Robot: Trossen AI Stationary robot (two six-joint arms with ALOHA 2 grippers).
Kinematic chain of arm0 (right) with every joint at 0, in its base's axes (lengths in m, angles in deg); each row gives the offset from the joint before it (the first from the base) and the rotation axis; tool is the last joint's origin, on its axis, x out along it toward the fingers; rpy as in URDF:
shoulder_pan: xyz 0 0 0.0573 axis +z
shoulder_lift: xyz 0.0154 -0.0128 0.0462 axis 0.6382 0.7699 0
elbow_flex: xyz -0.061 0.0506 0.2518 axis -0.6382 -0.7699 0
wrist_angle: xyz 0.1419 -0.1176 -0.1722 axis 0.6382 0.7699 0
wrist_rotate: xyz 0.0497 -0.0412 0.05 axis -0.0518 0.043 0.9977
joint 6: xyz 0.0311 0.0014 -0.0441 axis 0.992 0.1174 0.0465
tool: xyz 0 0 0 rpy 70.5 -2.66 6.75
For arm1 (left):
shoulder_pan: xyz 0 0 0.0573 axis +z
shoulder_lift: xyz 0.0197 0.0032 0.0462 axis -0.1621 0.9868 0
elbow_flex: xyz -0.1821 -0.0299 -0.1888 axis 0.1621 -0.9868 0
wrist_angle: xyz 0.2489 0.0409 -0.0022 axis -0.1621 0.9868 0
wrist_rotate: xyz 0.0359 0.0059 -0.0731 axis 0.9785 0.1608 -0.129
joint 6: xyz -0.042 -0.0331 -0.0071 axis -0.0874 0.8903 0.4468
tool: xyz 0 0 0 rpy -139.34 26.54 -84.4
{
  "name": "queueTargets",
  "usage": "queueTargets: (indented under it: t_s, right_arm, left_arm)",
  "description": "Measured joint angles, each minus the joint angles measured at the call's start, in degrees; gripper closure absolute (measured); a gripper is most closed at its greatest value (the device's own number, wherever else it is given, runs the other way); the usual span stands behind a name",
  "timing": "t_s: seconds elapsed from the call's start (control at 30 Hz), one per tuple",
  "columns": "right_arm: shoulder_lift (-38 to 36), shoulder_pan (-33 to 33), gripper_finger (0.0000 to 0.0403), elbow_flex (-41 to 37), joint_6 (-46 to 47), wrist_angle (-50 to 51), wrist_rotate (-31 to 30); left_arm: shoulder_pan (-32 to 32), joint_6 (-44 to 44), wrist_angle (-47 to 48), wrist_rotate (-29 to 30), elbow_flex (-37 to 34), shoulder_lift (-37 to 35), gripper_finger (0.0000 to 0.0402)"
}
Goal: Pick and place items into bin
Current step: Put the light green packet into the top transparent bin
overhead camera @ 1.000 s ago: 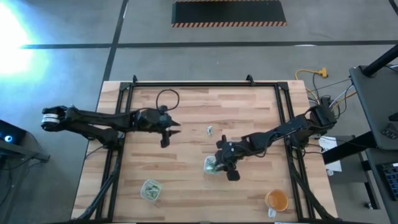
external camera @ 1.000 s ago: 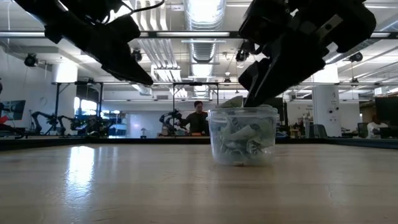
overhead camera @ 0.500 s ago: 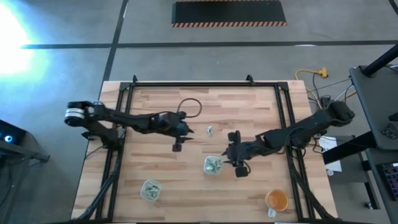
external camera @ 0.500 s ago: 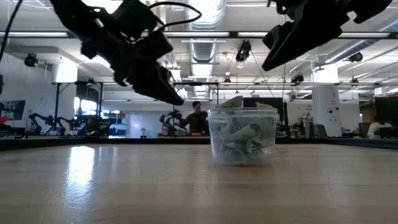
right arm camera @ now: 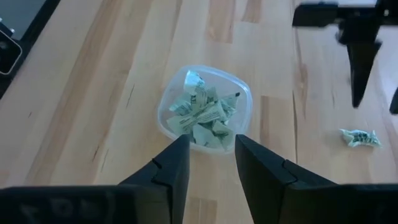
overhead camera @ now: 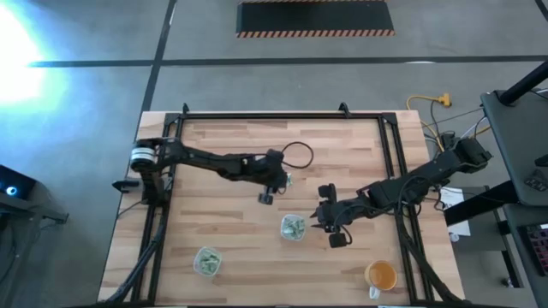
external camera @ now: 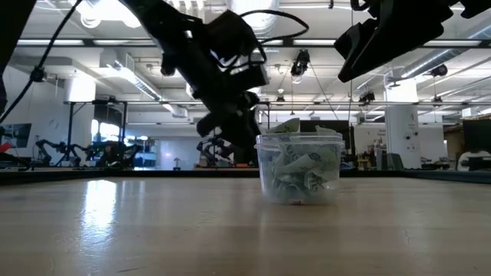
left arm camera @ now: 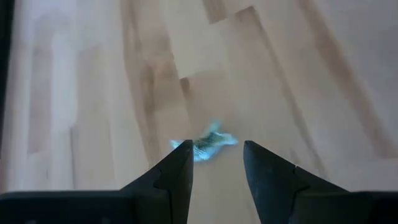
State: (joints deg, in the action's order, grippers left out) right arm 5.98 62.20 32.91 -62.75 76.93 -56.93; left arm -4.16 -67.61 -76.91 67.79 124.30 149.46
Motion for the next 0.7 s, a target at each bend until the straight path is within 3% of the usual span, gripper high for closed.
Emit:
queueTargets:
  t_s: [0.33, 0.7]
  right_arm:
    - [-0.09, 0.59, 0.0289, 0.0, 0.0, 0.65, 0.14]
    - [-0.11, 0.59, 0.0291, 0.0, 0.0, 0.92, 0.15]
  left_arm:
    - [1.54, -5.55, 7.14, 0.51, 8.22, 6.62, 0.0264]
    - [2.01, -8.83, 7.73, 0.49, 9.42, 9.53, 0.022]
